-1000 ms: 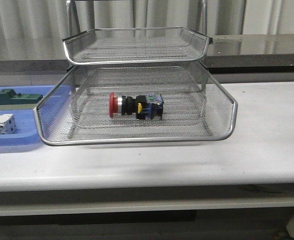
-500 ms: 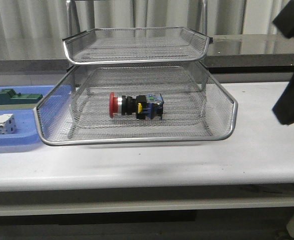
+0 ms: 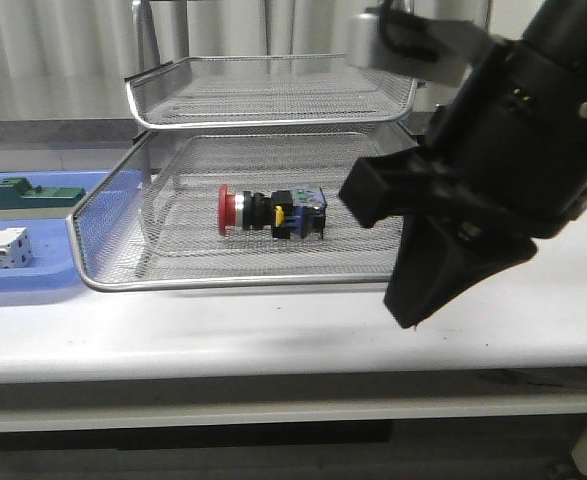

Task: Place button on rack with both arms
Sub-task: 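Push the middle wire tray back into the rack with the right gripper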

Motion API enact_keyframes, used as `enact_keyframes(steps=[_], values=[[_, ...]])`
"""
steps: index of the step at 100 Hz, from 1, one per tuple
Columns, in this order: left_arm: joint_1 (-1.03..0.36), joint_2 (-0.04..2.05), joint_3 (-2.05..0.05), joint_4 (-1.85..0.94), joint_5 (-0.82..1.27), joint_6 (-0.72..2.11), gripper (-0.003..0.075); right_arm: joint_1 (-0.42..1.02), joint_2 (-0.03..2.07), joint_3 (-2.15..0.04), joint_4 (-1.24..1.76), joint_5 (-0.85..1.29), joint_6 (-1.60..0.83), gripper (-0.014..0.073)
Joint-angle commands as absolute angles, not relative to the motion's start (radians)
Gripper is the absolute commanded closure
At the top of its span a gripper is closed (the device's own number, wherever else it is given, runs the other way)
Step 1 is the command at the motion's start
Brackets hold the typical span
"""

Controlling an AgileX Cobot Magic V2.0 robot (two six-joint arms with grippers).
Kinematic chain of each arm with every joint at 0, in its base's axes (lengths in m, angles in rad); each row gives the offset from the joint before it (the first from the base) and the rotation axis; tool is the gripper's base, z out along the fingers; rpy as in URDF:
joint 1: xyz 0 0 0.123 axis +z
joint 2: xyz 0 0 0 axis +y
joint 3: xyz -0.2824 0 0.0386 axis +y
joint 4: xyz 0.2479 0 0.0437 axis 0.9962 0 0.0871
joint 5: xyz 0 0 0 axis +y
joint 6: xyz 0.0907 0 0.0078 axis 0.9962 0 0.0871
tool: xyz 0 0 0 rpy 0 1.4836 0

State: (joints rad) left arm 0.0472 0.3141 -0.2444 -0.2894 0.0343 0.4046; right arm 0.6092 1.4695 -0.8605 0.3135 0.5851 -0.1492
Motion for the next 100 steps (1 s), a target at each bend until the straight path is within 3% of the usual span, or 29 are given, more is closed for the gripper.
enact_keyframes(steps=[1,52,100], values=[[0.049,0.321,-0.270,-0.300,-0.046,0.396,0.0716,0.636,1.485,-0.918,0.280,0.545,-0.166,0.0660],[0.049,0.321,-0.270,-0.300,-0.046,0.396,0.0716,0.738,1.670,-1.048,0.128,0.535,-0.166,0.0660],[0.049,0.321,-0.270,-0.300,-0.046,0.396,0.0716,0.735,1.714,-1.068,-0.007,0.429,-0.166,0.0660]])
